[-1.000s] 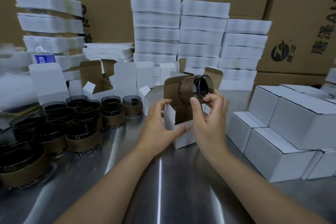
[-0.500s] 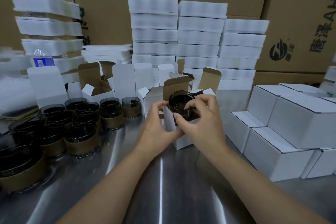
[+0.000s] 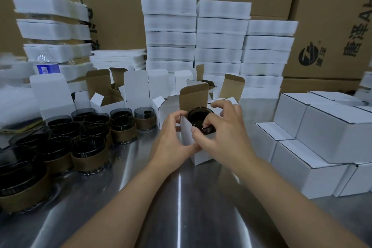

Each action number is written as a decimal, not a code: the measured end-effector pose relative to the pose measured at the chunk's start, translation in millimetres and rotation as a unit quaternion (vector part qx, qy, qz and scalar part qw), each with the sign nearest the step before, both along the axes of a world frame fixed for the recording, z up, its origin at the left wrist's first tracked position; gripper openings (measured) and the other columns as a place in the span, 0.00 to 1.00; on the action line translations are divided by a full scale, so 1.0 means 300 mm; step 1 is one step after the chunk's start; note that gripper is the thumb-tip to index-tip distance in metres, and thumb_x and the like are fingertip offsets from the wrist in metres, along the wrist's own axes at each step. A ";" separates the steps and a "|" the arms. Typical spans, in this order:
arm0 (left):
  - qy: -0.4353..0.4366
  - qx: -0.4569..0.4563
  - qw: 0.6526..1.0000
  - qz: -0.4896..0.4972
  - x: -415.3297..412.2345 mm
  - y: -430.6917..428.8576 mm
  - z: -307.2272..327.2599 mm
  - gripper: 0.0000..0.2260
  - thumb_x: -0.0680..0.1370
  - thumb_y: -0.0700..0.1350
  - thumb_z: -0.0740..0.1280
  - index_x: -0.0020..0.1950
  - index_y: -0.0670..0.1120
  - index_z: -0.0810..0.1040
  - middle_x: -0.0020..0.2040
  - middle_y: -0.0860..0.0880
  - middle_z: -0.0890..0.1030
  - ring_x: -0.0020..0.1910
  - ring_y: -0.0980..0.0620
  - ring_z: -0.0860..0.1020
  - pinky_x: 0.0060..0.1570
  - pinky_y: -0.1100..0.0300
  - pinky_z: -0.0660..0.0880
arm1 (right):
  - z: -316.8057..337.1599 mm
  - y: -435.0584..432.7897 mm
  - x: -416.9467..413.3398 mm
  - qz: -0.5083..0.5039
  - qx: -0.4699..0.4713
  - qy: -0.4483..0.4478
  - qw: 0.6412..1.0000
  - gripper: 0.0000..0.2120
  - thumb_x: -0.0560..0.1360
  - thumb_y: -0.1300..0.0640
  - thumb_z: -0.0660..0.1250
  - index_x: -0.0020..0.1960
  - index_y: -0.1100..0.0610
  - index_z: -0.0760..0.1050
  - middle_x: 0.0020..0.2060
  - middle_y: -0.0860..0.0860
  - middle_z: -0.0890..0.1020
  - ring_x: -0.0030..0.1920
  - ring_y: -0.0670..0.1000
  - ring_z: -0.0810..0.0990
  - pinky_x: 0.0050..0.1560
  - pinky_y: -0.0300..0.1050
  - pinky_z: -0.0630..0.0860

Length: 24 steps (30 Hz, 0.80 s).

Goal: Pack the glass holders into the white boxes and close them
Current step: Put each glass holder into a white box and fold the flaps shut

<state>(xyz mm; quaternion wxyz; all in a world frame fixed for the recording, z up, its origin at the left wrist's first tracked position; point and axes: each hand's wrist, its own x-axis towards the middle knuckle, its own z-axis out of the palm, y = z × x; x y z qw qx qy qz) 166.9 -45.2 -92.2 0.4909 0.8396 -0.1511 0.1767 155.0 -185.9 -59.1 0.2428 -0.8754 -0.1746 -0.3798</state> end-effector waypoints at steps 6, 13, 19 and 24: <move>0.002 0.010 1.000 -0.001 0.017 0.010 -0.012 0.33 0.69 0.58 0.74 0.68 0.71 0.61 0.66 0.59 0.66 0.64 0.58 0.67 0.60 0.56 0.70 | -0.014 -0.012 0.013 -0.022 -0.055 0.071 0.996 0.22 0.79 0.44 0.54 0.42 0.49 0.84 0.67 0.43 0.68 0.64 0.44 0.55 0.60 0.40 0.52; -0.002 0.008 1.000 -0.011 0.017 0.021 -0.006 0.33 0.70 0.57 0.74 0.68 0.73 0.61 0.64 0.61 0.66 0.60 0.65 0.67 0.57 0.61 0.68 | -0.006 -0.002 0.007 0.049 0.177 0.055 0.981 0.14 0.77 0.51 0.54 0.42 0.49 0.77 0.50 0.38 0.73 0.54 0.40 0.64 0.54 0.32 0.61; 0.021 -0.022 0.998 -0.046 0.018 0.020 -0.002 0.30 0.72 0.55 0.72 0.63 0.78 0.60 0.60 0.68 0.65 0.59 0.73 0.66 0.54 0.72 0.67 | 0.010 -0.036 0.045 0.027 0.423 0.150 0.893 0.06 0.78 0.54 0.57 0.43 0.47 0.68 0.42 0.44 0.74 0.43 0.43 0.72 0.40 0.39 0.66; 0.022 -0.029 0.997 -0.063 0.018 0.021 -0.005 0.23 0.73 0.51 0.72 0.60 0.72 0.69 0.65 0.61 0.64 0.59 0.75 0.64 0.56 0.70 0.64 | 0.003 -0.035 0.073 0.023 0.463 0.318 0.827 0.10 0.76 0.56 0.58 0.49 0.63 0.72 0.49 0.62 0.77 0.48 0.56 0.77 0.60 0.61 0.72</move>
